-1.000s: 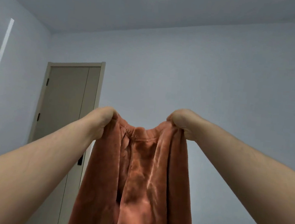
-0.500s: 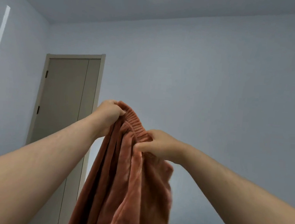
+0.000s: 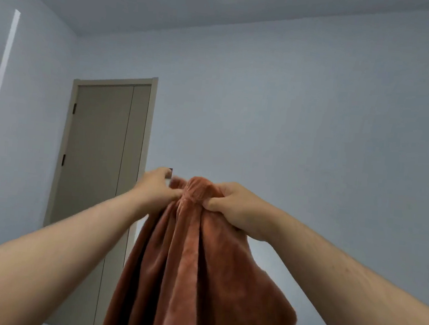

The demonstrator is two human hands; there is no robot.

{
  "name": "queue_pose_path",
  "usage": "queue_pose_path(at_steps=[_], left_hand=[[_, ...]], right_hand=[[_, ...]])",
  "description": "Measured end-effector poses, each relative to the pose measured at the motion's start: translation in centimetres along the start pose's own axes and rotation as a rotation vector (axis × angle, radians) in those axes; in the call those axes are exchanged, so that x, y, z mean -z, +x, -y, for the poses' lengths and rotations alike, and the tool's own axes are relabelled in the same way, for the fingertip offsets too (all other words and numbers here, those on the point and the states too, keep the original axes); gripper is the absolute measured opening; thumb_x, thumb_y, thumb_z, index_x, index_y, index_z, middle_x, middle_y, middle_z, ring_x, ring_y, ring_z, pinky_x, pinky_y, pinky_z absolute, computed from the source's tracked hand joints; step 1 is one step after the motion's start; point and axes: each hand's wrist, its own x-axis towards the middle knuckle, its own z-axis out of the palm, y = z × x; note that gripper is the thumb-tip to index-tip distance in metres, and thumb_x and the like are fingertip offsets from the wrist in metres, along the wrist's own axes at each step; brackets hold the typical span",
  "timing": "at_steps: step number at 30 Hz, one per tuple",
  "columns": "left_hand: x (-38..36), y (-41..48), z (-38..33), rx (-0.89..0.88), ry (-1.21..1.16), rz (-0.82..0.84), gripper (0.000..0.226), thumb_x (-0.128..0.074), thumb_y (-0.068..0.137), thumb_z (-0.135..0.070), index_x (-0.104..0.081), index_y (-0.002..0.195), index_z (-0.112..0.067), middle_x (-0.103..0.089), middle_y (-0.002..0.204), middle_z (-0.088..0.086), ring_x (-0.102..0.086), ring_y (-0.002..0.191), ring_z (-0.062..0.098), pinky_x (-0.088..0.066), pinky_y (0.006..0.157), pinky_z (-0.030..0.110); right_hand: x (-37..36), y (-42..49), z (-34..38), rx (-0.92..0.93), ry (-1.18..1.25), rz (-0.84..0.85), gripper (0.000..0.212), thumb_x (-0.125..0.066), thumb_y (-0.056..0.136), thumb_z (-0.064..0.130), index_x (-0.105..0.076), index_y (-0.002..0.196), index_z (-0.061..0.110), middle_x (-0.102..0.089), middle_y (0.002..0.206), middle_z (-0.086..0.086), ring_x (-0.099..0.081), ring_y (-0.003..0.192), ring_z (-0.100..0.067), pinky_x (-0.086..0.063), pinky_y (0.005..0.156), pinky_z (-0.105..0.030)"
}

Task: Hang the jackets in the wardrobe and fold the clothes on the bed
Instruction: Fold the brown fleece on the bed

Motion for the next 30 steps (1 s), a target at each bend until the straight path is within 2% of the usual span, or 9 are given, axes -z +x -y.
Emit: queue_pose_path(at_steps=[1, 3, 6, 9, 11, 16, 21, 25, 30], left_hand=[[-0.6, -0.6, 0.0, -0.027, 0.045, -0.103, 0.037, -0.064, 0.092, -0.016, -0.06, 0.128, -0.011, -0.06, 0.127, 0.005, -0.057, 0.122, 0.027, -0.047, 0.096, 0.033], [-1.0, -1.9, -0.8, -0.071, -0.239, -0.118, 0.02, -0.056, 0.095, -0.015, -0.068, 0.11, -0.017, -0.067, 0.11, 0.001, -0.065, 0.093, 0.017, -0.05, 0.074, 0.026], [-1.2, -3.6, -1.8, -0.004, -0.46, 0.22, 0.019, -0.059, 0.092, -0.023, -0.068, 0.107, -0.016, -0.067, 0.092, 0.004, -0.06, 0.062, 0.014, -0.049, 0.052, 0.026], [-1.4, -4.7, -2.2, 0.008, -0.43, 0.436, 0.039, -0.065, 0.078, -0.034, -0.068, 0.114, -0.019, -0.074, 0.104, 0.004, -0.073, 0.086, 0.015, -0.058, 0.07, 0.03], [-1.3, -4.7, -1.6, 0.0, -0.453, 0.465, 0.041, -0.069, 0.075, -0.022, -0.067, 0.116, -0.019, -0.074, 0.108, 0.006, -0.072, 0.096, 0.019, -0.058, 0.076, 0.031], [-1.1, -4.8, 1.1, 0.005, -0.54, 0.47, 0.025, -0.071, 0.085, 0.002, -0.073, 0.105, -0.014, -0.074, 0.104, 0.015, -0.073, 0.095, 0.028, -0.058, 0.074, 0.033], [-1.9, -5.0, 2.8, 0.023, -0.734, 0.314, 0.025, -0.065, 0.086, 0.01, -0.075, 0.097, -0.009, -0.073, 0.102, 0.022, -0.073, 0.09, 0.032, -0.058, 0.07, 0.031], [-1.9, -5.1, 3.7, 0.001, -0.952, 0.322, 0.029, -0.066, 0.082, 0.007, -0.073, 0.105, -0.009, -0.071, 0.107, 0.025, -0.072, 0.093, 0.037, -0.06, 0.071, 0.036], [-1.0, -4.8, 5.7, 0.026, -1.178, 0.354, 0.041, -0.07, 0.076, 0.004, -0.066, 0.117, -0.001, -0.069, 0.108, 0.028, -0.071, 0.092, 0.037, -0.06, 0.079, 0.045]], right_hand=[[-0.2, 0.2, 0.1, -0.014, -0.015, -0.022, 0.02, -0.056, 0.094, 0.014, -0.074, 0.101, 0.011, -0.076, 0.103, -0.008, -0.072, 0.099, -0.024, -0.055, 0.096, -0.044], [-0.1, 0.5, -0.1, -0.055, -0.01, -0.044, 0.021, -0.054, 0.095, 0.014, -0.074, 0.102, 0.012, -0.076, 0.104, -0.009, -0.072, 0.1, -0.025, -0.055, 0.097, -0.044], [0.1, 0.5, -0.6, -0.086, 0.103, -0.026, 0.024, -0.052, 0.096, 0.01, -0.074, 0.105, 0.011, -0.075, 0.106, -0.012, -0.071, 0.103, -0.028, -0.054, 0.098, -0.044], [0.1, 0.2, -1.0, -0.078, 0.27, 0.072, 0.025, -0.052, 0.097, 0.004, -0.073, 0.108, 0.009, -0.075, 0.108, -0.012, -0.071, 0.104, -0.026, -0.055, 0.096, -0.038], [0.1, -0.2, -1.1, -0.063, 0.305, 0.153, 0.033, -0.05, 0.091, -0.006, -0.071, 0.114, 0.005, -0.072, 0.109, -0.014, -0.069, 0.104, -0.029, -0.053, 0.099, -0.042], [0.1, -0.9, -0.3, -0.033, 0.138, 0.383, 0.058, -0.043, 0.082, -0.018, -0.059, 0.131, 0.008, -0.06, 0.127, -0.028, -0.059, 0.12, -0.044, -0.047, 0.105, -0.054], [-1.2, -1.5, 0.3, 0.087, -0.177, 0.121, 0.048, -0.067, 0.08, 0.006, -0.065, 0.12, 0.033, -0.071, 0.105, 0.0, -0.069, 0.098, -0.018, -0.059, 0.088, -0.036], [-2.3, -2.9, -1.2, 0.156, -0.404, -0.074, 0.041, -0.071, 0.07, 0.035, -0.057, 0.109, 0.041, -0.063, 0.093, 0.02, -0.062, 0.082, 0.002, -0.052, 0.067, -0.016], [-2.7, -4.6, -4.7, 0.046, -0.405, -0.007, 0.029, -0.072, 0.066, 0.038, -0.06, 0.08, 0.016, -0.061, 0.062, 0.013, -0.055, 0.055, 0.001, -0.043, 0.053, -0.017]])
